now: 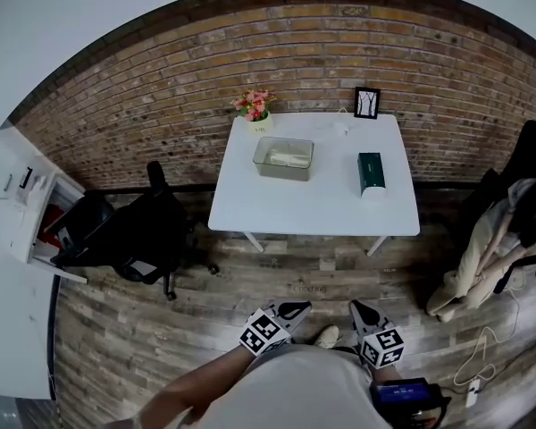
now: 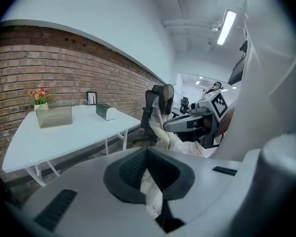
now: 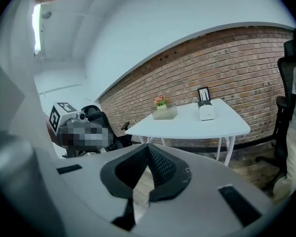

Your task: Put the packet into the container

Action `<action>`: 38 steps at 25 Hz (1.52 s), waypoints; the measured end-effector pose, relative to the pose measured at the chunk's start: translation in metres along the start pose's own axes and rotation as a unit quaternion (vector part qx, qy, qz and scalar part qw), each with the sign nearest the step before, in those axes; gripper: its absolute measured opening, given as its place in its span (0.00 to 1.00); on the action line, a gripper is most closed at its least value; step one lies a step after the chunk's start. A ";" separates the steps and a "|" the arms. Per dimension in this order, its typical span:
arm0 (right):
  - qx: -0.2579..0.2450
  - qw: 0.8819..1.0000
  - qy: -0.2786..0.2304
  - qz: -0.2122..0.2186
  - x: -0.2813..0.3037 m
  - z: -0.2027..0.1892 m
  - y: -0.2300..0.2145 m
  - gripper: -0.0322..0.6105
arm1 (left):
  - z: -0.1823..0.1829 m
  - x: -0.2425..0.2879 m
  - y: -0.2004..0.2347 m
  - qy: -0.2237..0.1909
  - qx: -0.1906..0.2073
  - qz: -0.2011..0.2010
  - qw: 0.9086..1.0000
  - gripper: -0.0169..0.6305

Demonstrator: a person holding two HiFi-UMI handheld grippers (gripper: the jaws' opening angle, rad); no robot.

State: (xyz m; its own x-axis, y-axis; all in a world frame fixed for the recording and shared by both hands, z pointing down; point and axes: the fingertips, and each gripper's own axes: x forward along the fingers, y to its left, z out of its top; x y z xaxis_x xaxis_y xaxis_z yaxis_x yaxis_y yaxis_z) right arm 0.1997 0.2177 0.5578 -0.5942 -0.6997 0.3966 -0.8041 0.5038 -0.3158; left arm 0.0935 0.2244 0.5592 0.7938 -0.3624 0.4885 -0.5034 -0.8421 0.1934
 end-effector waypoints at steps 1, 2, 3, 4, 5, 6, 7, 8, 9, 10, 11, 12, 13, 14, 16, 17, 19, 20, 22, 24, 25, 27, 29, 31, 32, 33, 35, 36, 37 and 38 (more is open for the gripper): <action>-0.002 1.000 0.000 0.000 0.000 0.002 -0.006 0.06 | 0.003 0.004 0.002 0.001 0.002 0.004 1.000 0.04; -0.003 1.000 -0.001 0.001 0.000 0.004 -0.011 0.06 | 0.007 0.007 0.005 0.002 0.004 0.009 1.000 0.04; -0.002 1.000 -0.002 0.002 -0.001 0.005 -0.015 0.06 | 0.011 0.010 0.008 0.002 0.003 0.014 1.000 0.04; 0.000 1.000 -0.003 0.003 -0.001 0.006 -0.020 0.06 | 0.016 0.011 0.011 0.001 0.000 0.021 1.000 0.04; 0.003 1.000 -0.004 0.004 -0.001 0.007 -0.024 0.07 | 0.019 0.012 0.016 0.001 -0.002 0.028 1.000 0.04; 0.006 1.000 -0.003 0.004 0.000 0.008 -0.028 0.07 | 0.023 0.013 0.020 0.000 -0.004 0.034 0.999 0.04; 0.009 1.000 -0.002 0.003 0.001 0.008 -0.032 0.07 | 0.025 0.013 0.025 0.001 -0.004 0.040 0.999 0.04; 0.011 1.000 -0.001 0.003 0.003 0.008 -0.035 0.07 | 0.026 0.014 0.030 0.001 -0.005 0.045 0.999 0.04; 0.013 1.000 0.001 0.003 0.004 0.008 -0.038 0.06 | 0.026 0.014 0.035 0.002 -0.007 0.050 0.999 0.04; 0.015 1.000 0.003 0.003 0.006 0.008 -0.041 0.06 | 0.026 0.016 0.040 0.002 -0.011 0.055 0.998 0.04; 0.017 1.000 0.005 0.003 0.008 0.008 -0.045 0.07 | 0.027 0.017 0.045 0.002 -0.014 0.059 0.998 0.04; 0.019 1.000 0.008 0.002 0.010 0.008 -0.049 0.06 | 0.028 0.019 0.049 0.001 -0.017 0.063 0.998 0.04; 0.020 1.000 0.010 0.001 0.012 0.009 -0.053 0.06 | 0.029 0.021 0.054 -0.001 -0.020 0.065 0.998 0.04; 0.021 1.000 0.013 0.000 0.015 0.009 -0.056 0.06 | 0.030 0.022 0.058 -0.002 -0.022 0.067 0.998 0.04; 0.021 1.000 0.015 -0.003 0.022 0.013 -0.063 0.07 | 0.030 0.027 0.066 -0.003 -0.026 0.065 0.998 0.04; 0.020 1.000 0.016 -0.005 0.026 0.016 -0.066 0.06 | 0.031 0.030 0.070 -0.004 -0.027 0.062 0.998 0.04; 0.019 1.000 0.015 -0.013 0.034 0.023 -0.073 0.06 | 0.033 0.037 0.077 -0.003 -0.026 0.052 0.998 0.04; 0.019 1.000 0.015 -0.016 0.038 0.026 -0.076 0.06 | 0.035 0.041 0.080 -0.002 -0.024 0.046 0.999 0.04; 0.019 0.999 0.016 -0.023 0.046 0.031 -0.081 0.06 | 0.039 0.051 0.089 0.000 -0.019 0.032 0.999 0.04; 0.018 0.999 0.018 -0.030 0.055 0.036 -0.088 0.07 | 0.045 0.061 0.099 0.000 -0.013 0.020 1.000 0.04; 0.018 0.999 0.019 -0.034 0.060 0.039 -0.091 0.07 | 0.049 0.066 0.104 -0.002 -0.009 0.013 1.000 0.04; 0.017 0.999 0.022 -0.043 0.071 0.045 -0.098 0.06 | 0.059 0.073 0.114 -0.006 -0.003 0.001 1.000 0.04; 0.014 0.998 0.022 -0.048 0.084 0.054 -0.102 0.07 | 0.062 0.079 0.127 -0.008 0.004 -0.008 1.000 0.04; 0.010 0.998 0.020 -0.052 0.098 0.064 -0.106 0.07 | 0.063 0.082 0.143 -0.010 0.007 -0.012 1.000 0.04; 0.007 0.998 0.020 -0.054 0.105 0.070 -0.107 0.07 | 0.065 0.083 0.150 -0.011 0.008 -0.013 1.000 0.04; 0.005 0.998 0.020 -0.056 0.111 0.074 -0.109 0.06 | 0.069 0.082 0.157 -0.012 0.007 -0.014 1.000 0.04; 0.003 0.998 0.022 -0.062 0.121 0.082 -0.113 0.07 | 0.073 0.081 0.168 -0.009 0.004 -0.018 1.000 0.04; 0.002 0.998 0.023 -0.066 0.125 0.086 -0.114 0.07 | 0.074 0.080 0.174 -0.009 0.004 -0.019 1.000 0.04; 0.002 0.997 0.023 -0.070 0.130 0.090 -0.115 0.06 | 0.075 0.079 0.180 -0.010 0.003 -0.020 1.000 0.04; 0.001 0.997 0.023 -0.073 0.134 0.094 -0.115 0.07 | 0.075 0.077 0.186 -0.010 0.003 -0.021 1.000 0.04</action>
State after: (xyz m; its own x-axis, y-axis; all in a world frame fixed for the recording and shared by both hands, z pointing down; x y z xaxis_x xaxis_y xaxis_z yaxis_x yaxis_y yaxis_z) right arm 0.2143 0.0182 0.5666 -0.4704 -0.7417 0.4782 -0.8824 0.3968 -0.2527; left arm 0.0870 0.0097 0.5687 0.8211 -0.3347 0.4623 -0.4675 -0.8591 0.2084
